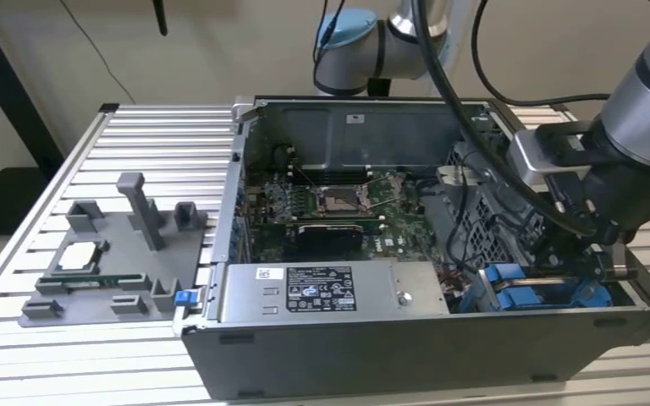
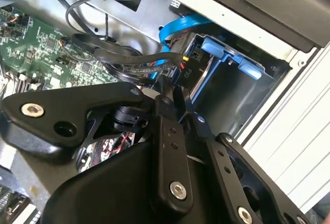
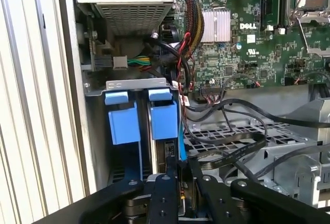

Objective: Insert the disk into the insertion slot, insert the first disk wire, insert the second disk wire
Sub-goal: 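Insert the second disk wire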

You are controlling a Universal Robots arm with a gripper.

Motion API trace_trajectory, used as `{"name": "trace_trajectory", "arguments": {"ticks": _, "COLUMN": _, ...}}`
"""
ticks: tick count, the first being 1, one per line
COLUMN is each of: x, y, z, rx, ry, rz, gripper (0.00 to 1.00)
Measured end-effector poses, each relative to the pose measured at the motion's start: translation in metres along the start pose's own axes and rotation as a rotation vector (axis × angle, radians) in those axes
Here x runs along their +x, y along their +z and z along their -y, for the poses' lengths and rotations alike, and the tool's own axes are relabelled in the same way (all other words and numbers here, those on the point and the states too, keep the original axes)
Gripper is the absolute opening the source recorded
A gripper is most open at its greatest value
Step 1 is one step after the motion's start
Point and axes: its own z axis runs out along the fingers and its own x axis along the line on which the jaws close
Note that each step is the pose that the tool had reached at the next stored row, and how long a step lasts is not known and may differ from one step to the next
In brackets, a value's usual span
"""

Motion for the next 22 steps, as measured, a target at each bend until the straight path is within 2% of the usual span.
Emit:
{"name": "trace_trajectory", "arguments": {"ticks": 2, "x": -0.0003, "y": -0.0031, "z": 0.0000, "rx": 0.0002, "ry": 0.000, "rz": 0.0009, "gripper": 0.00}}
{"name": "trace_trajectory", "arguments": {"ticks": 10, "x": -0.0045, "y": -0.0285, "z": 0.0001, "rx": 0.0017, "ry": -0.010, "rz": 0.0013, "gripper": 0.00}}
{"name": "trace_trajectory", "arguments": {"ticks": 11, "x": -0.0050, "y": -0.0310, "z": 0.0002, "rx": 0.0038, "ry": -0.012, "rz": 0.0017, "gripper": 1.00}}
{"name": "trace_trajectory", "arguments": {"ticks": 13, "x": -0.0060, "y": -0.0371, "z": 0.0004, "rx": 0.0078, "ry": -0.015, "rz": 0.0022, "gripper": 1.00}}
{"name": "trace_trajectory", "arguments": {"ticks": 17, "x": -0.0091, "y": -0.0524, "z": 0.0013, "rx": 0.0081, "ry": -0.015, "rz": 0.0019, "gripper": 1.00}}
{"name": "trace_trajectory", "arguments": {"ticks": 22, "x": -0.0096, "y": -0.0490, "z": 0.0004, "rx": 0.0081, "ry": -0.015, "rz": 0.0019, "gripper": 1.00}}
